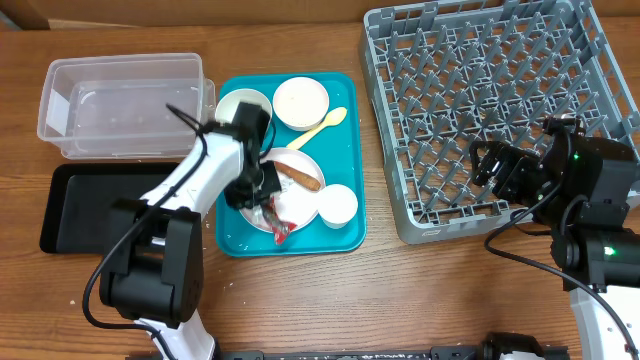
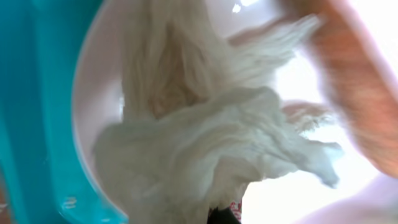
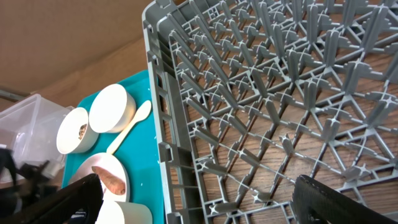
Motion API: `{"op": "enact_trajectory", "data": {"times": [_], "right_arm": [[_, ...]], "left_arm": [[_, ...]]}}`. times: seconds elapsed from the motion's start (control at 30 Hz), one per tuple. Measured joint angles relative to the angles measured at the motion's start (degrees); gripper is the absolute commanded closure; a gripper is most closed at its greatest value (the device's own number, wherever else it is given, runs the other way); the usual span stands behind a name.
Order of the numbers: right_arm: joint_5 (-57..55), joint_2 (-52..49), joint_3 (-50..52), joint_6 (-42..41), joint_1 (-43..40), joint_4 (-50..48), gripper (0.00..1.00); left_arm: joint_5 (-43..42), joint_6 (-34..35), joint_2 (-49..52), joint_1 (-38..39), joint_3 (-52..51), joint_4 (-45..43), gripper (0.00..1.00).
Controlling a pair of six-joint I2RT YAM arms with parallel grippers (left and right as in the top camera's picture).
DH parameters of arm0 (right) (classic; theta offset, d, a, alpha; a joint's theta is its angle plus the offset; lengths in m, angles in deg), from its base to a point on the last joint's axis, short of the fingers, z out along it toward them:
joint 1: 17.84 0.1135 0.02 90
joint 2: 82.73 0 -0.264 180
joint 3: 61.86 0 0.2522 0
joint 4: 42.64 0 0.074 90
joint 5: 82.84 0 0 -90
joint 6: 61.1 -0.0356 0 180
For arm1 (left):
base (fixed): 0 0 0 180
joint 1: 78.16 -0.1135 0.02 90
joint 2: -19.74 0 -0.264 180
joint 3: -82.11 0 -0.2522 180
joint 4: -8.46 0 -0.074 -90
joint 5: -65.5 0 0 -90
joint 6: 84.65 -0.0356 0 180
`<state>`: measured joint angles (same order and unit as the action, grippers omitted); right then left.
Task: Sort waste into correct bins and load items into the dishwasher
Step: 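Carry the tissue and wrapper left and drop them into the clear bin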
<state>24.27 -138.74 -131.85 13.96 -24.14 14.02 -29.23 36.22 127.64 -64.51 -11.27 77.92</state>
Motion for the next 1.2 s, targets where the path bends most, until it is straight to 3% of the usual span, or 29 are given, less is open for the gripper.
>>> {"op": "enact_trajectory", "data": {"times": [0.23,0.43,0.6,0.83,0.97,1.13,1.17,1.2], "right_arm": [[0.02,-0.04,0.00,0.00,0.02,0.00,0.00],[0.00,-0.11,0.00,0.02,0.02,0.04,0.00],[0.00,-0.11,0.00,0.00,0.02,0.00,0.00],[0.00,-0.15,0.00,0.00,0.02,0.02,0.00],[0.00,-0.15,0.00,0.00,0.00,0.02,0.00],[0.00,-0.15,0.00,-0.02,0.00,0.31,0.00],[0.00,-0.15,0.00,0.00,0.00,0.31,0.00],[0.00,-0.15,0.00,-0.02,0.02,0.31,0.00]], "left_arm": [[-1.53,-2.01,0.33,-0.87,23.80,14.99,0.96],[0.79,-3.58,0.33,-5.68,36.72,18.18,0.96],[4.57,-4.09,0.33,-13.29,39.50,13.14,0.96],[8.07,-1.22,2.12,-23.91,39.43,-2.73,0.96],[8.94,0.85,7.50,-25.86,39.50,-10.49,0.95],[9.05,4.31,16.44,-25.81,39.43,-9.84,0.93],[9.07,4.83,17.94,-25.75,39.32,-8.50,0.92],[9.07,5.22,18.86,-25.75,39.19,-7.50,0.68]]}}
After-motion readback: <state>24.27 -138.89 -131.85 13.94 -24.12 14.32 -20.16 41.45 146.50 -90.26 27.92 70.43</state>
